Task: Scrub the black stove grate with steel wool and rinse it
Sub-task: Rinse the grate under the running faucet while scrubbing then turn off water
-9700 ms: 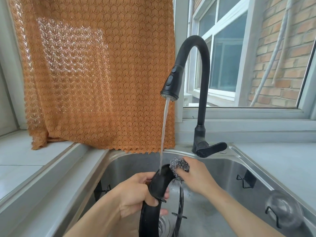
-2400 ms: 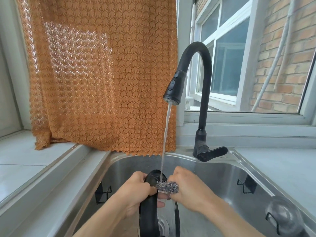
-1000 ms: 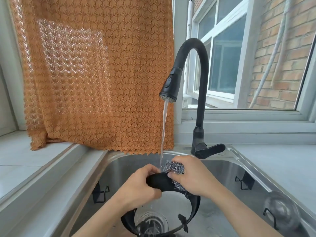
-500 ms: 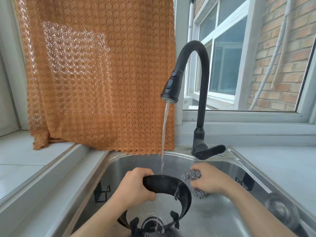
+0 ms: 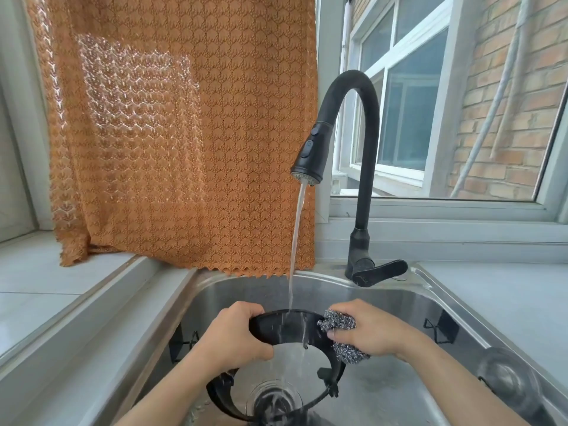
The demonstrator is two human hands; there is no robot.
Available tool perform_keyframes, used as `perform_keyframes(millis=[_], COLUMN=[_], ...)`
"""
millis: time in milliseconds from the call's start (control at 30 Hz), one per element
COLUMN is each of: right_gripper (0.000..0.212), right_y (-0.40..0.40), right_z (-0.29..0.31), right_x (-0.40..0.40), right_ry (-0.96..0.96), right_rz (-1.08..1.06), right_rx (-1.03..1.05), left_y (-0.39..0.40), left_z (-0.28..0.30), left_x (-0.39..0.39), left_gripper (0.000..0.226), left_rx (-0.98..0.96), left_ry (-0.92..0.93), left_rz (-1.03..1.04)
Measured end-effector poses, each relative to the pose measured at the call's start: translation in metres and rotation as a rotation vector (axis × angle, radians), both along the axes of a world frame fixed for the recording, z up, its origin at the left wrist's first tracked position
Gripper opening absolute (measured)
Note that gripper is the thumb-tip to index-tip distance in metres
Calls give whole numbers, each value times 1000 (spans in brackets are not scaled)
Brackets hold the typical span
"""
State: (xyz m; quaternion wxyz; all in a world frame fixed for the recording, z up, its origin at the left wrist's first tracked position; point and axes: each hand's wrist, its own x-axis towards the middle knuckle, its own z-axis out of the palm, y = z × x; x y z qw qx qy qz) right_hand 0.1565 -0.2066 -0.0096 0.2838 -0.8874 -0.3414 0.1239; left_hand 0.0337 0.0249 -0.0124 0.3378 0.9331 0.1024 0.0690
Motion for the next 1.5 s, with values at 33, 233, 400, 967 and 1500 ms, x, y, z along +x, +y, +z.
perform_keyframes(millis=[33, 233, 400, 967, 1500], right_gripper=[8, 9, 11, 27, 40], right_y=[1, 15, 22, 61, 64], right_z=[1, 0, -2, -12, -14], right_x=[0, -6, -7, -32, -46], right_ry=[-2, -50, -80, -271, -460], right_rz=[13, 33, -19, -158, -97], right_rx=[31, 107, 151, 340, 82], left_y=[0, -5, -6, -33, -29], left_z=[0, 2, 3, -5, -13], left_x=[-1, -2, -2, 10, 16], left_gripper=[21, 26, 19, 22, 16], left_rx=[16, 77, 2, -548, -732], left_ry=[1, -2, -2, -35, -68], left_rz=[0, -33, -98, -73, 55])
